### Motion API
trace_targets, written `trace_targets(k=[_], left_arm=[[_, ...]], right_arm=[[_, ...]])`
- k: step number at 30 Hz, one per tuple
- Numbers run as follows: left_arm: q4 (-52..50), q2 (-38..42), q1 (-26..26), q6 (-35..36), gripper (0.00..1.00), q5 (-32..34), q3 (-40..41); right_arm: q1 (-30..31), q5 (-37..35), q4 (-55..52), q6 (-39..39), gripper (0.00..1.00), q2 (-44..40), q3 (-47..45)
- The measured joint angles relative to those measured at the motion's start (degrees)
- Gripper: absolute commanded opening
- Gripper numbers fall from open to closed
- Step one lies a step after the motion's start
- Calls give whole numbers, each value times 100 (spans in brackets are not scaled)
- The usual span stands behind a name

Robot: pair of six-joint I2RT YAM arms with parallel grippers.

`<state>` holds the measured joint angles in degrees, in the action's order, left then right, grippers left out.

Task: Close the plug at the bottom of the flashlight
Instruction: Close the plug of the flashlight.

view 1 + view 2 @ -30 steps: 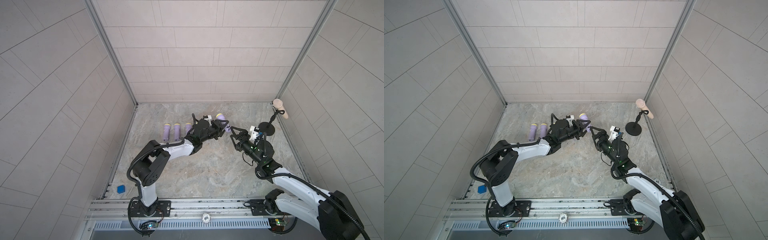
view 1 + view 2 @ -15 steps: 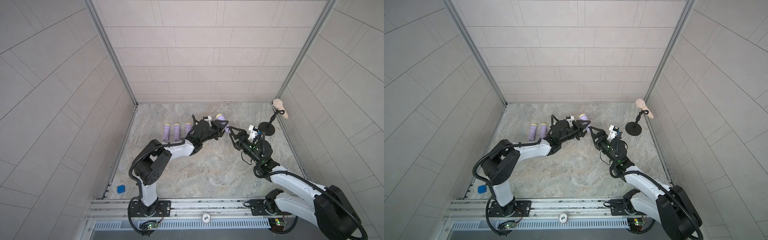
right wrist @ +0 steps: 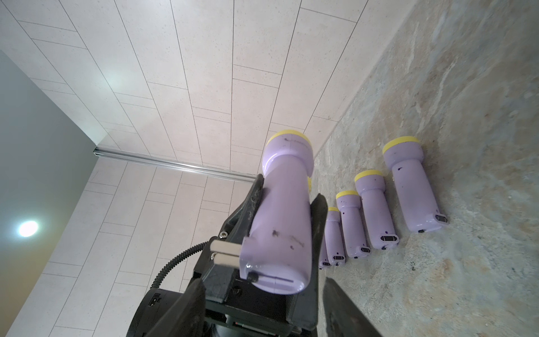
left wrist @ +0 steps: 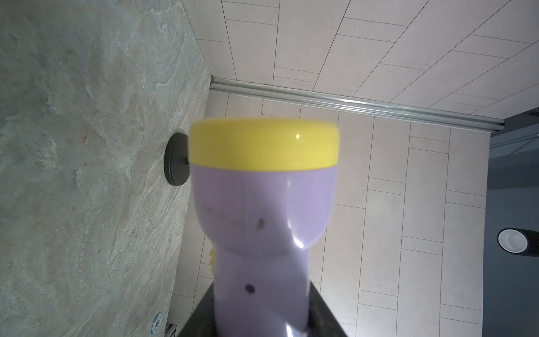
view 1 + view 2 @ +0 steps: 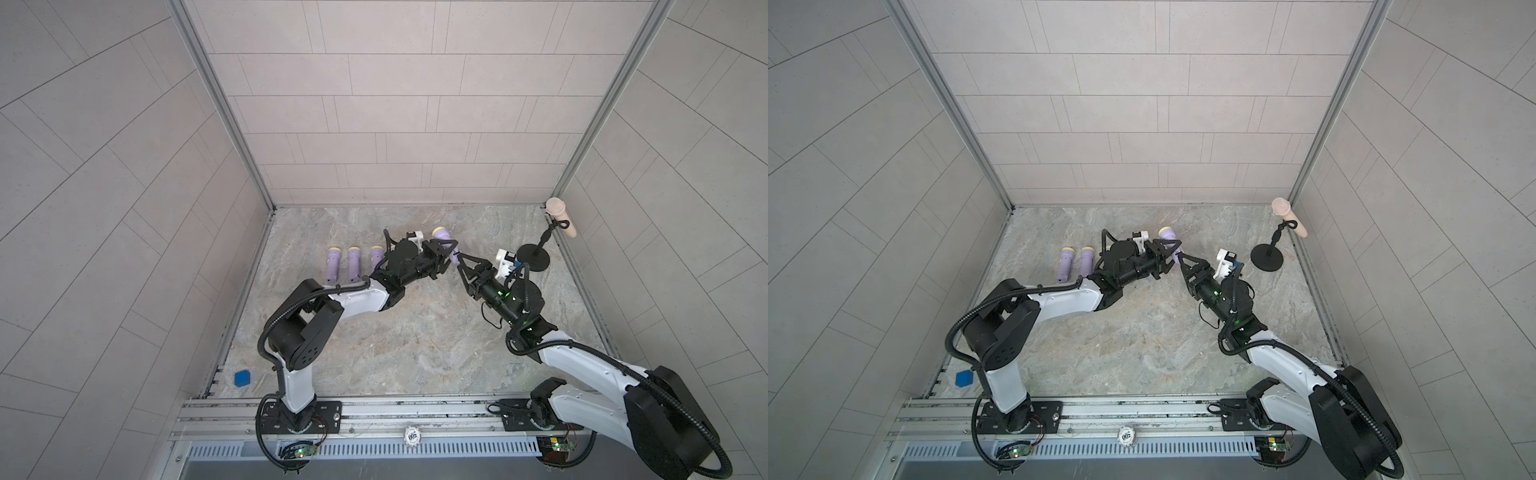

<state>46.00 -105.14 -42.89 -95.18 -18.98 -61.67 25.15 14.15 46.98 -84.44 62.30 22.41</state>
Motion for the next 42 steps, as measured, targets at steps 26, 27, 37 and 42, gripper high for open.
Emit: trace_targets(k=[26, 27, 37, 42], left_arm=[[240, -37, -31, -166, 0, 17, 22], [254, -39, -31, -168, 0, 17, 22], [332, -42, -31, -192, 0, 17, 24], [352, -42, -31, -195, 0, 17, 24]], right_arm=[[35, 2, 372, 0, 53, 219, 2], [35, 2, 382, 0, 52, 227, 2], [35, -4, 420, 22, 48, 227, 2], [35, -7, 422, 22, 47, 227, 0]])
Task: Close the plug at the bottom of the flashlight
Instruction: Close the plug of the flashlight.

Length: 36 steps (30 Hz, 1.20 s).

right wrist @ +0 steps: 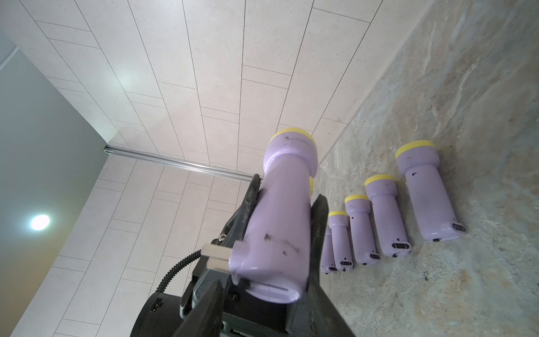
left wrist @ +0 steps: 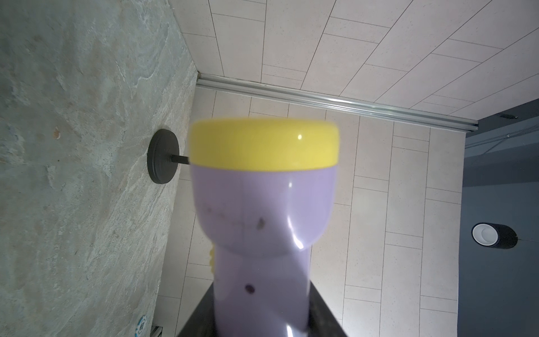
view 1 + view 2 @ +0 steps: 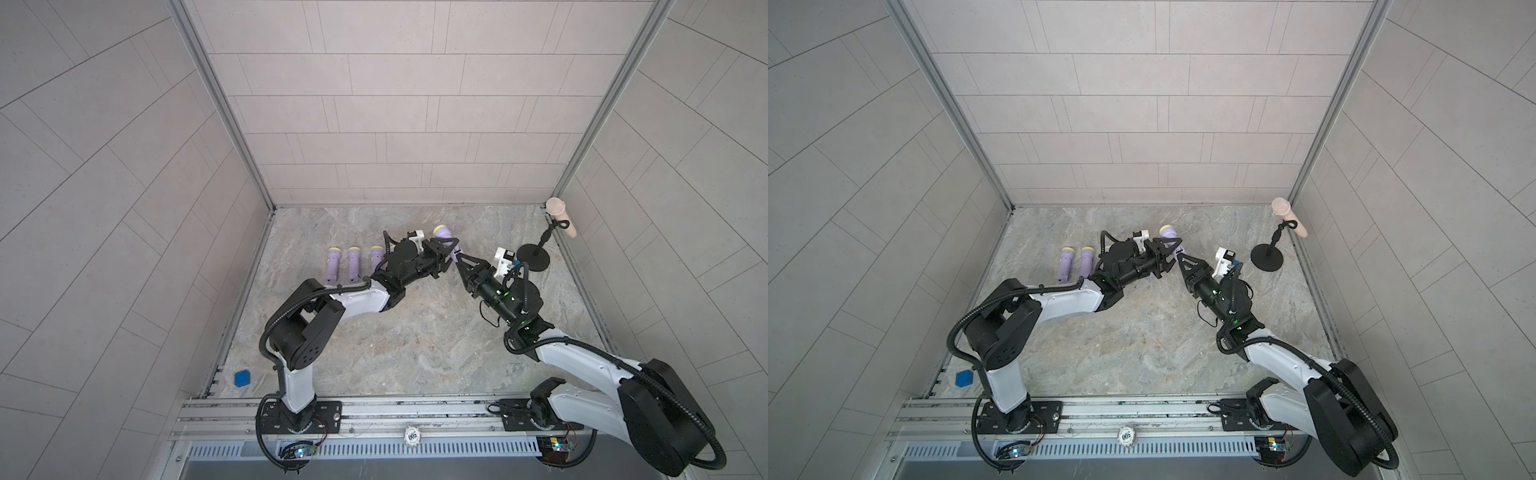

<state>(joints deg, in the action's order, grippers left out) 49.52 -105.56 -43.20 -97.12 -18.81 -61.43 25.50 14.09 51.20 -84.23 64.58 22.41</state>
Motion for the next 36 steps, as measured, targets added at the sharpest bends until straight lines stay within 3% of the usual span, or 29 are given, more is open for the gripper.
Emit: trace_targets(k=[8, 36], left_arm=[[0, -4, 0, -2, 0, 0, 7], [127, -85, -4, -61, 0, 9, 7]], right_arm=[[0, -9, 13, 2, 51, -2, -2], [0, -133, 146, 26, 42, -39, -144]])
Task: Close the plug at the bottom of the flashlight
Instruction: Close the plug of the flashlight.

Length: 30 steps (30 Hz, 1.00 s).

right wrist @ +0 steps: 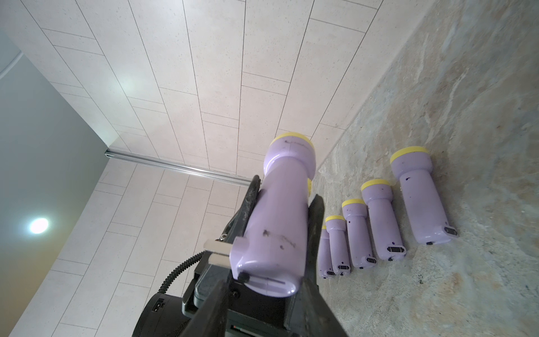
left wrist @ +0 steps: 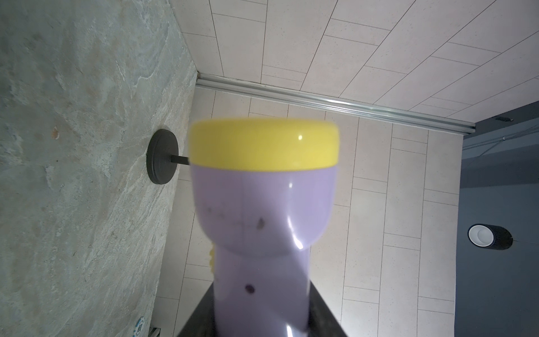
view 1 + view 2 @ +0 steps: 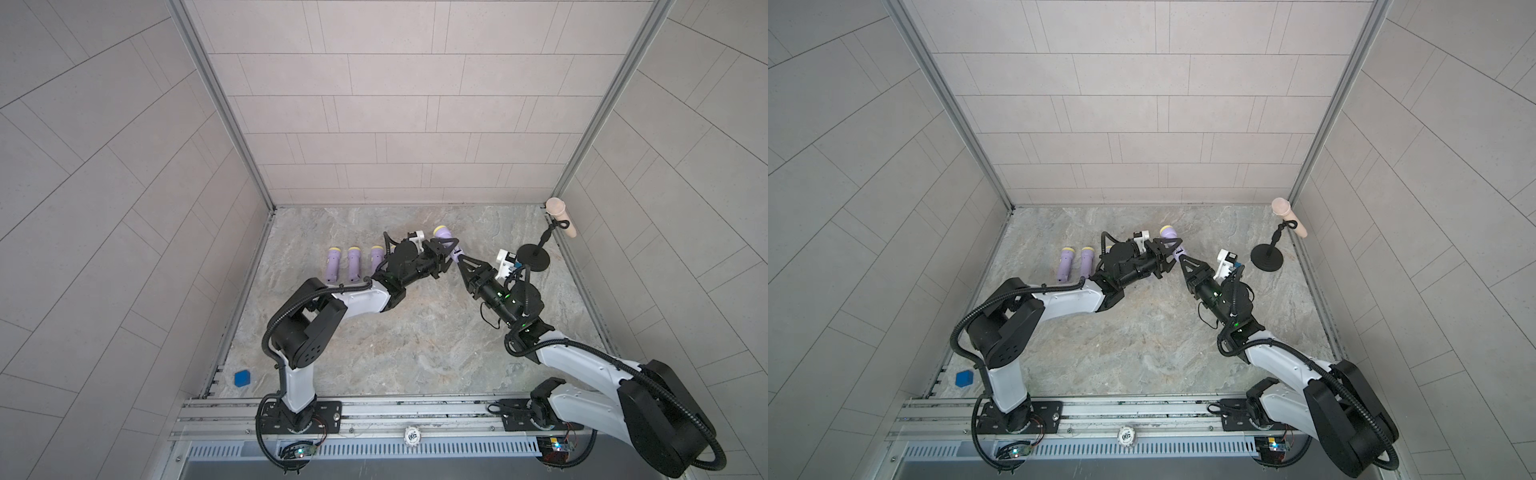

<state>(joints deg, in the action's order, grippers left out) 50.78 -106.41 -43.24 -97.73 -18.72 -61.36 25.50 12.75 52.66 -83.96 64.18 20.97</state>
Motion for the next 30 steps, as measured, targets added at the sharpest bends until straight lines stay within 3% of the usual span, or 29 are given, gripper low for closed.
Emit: trace_targets(k=[30], left_arm=[[37, 0, -85, -22, 0, 74, 0]], right_arm=[[0, -31, -24, 15, 40, 11, 0]])
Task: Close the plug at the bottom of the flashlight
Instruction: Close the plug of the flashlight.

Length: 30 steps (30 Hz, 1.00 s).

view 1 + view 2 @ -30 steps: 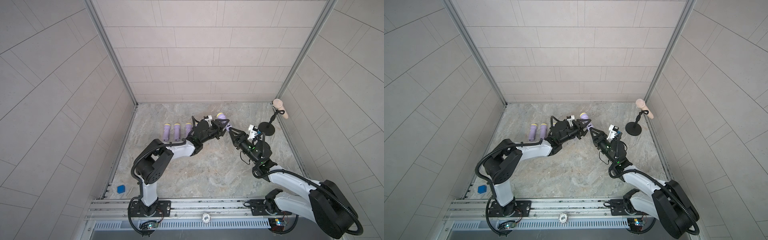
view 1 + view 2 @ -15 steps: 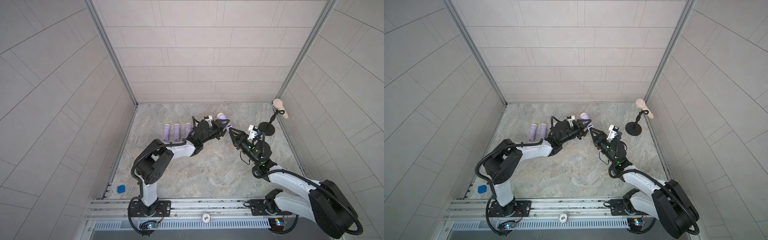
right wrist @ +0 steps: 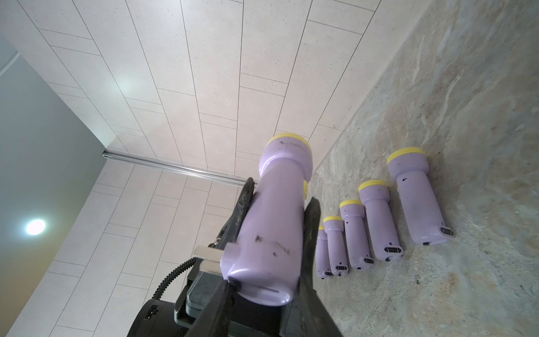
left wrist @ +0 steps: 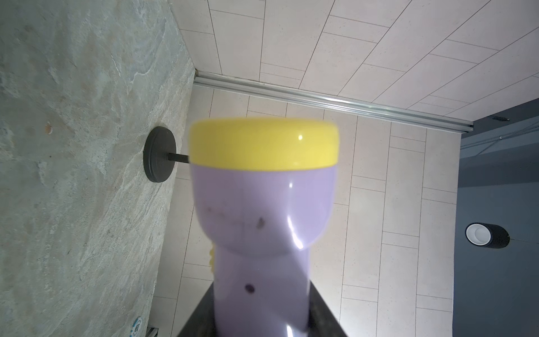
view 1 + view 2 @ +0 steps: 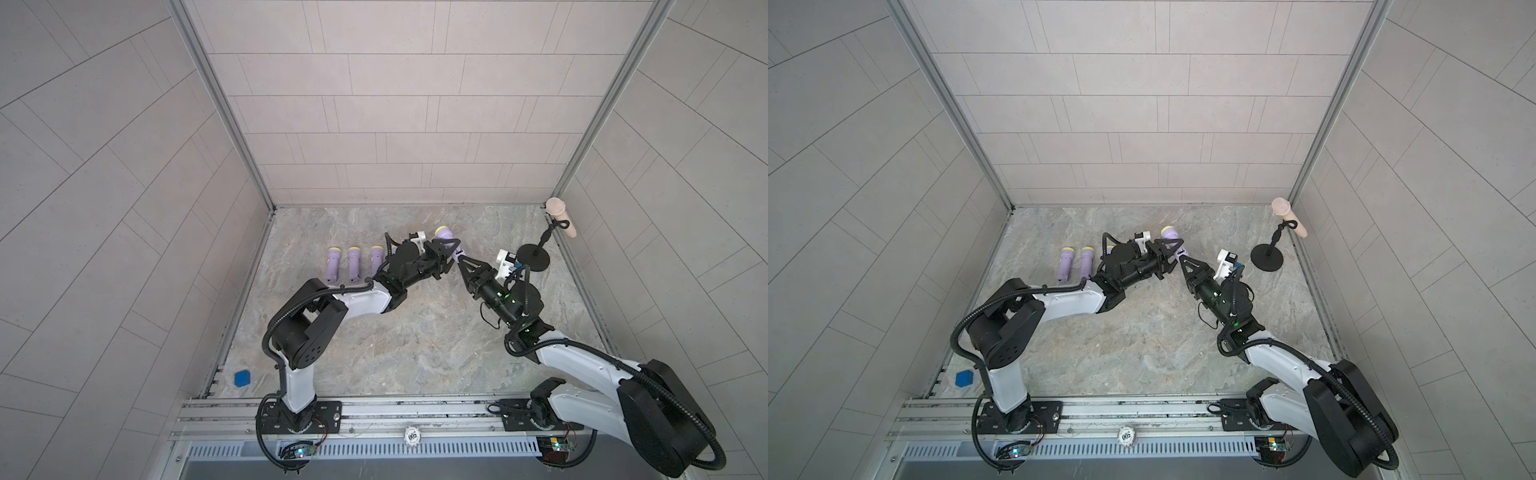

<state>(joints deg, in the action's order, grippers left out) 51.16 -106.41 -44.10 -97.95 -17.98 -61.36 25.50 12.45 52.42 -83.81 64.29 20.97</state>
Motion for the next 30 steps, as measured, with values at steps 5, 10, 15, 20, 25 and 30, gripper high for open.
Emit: trace_targets(k=[5, 10, 15, 20, 25, 30], left_arm=[[0, 0, -9, -2, 0, 2, 0], [0, 0, -9, -4, 0, 7, 0], [2, 0, -9, -7, 0, 22, 0], [9, 0, -7, -11, 0, 35, 0], [24, 0, -9, -13, 0, 46, 0], [59, 0, -9, -17, 0, 57, 0]], right_arm=[[0, -9, 0, 4, 40, 0, 0], [0, -13, 0, 26, 39, 0, 0], [0, -26, 0, 44, 38, -2, 0], [0, -31, -2, 70, 36, -2, 0], [0, -44, -4, 85, 36, -2, 0], [0, -63, -4, 96, 33, -2, 0]])
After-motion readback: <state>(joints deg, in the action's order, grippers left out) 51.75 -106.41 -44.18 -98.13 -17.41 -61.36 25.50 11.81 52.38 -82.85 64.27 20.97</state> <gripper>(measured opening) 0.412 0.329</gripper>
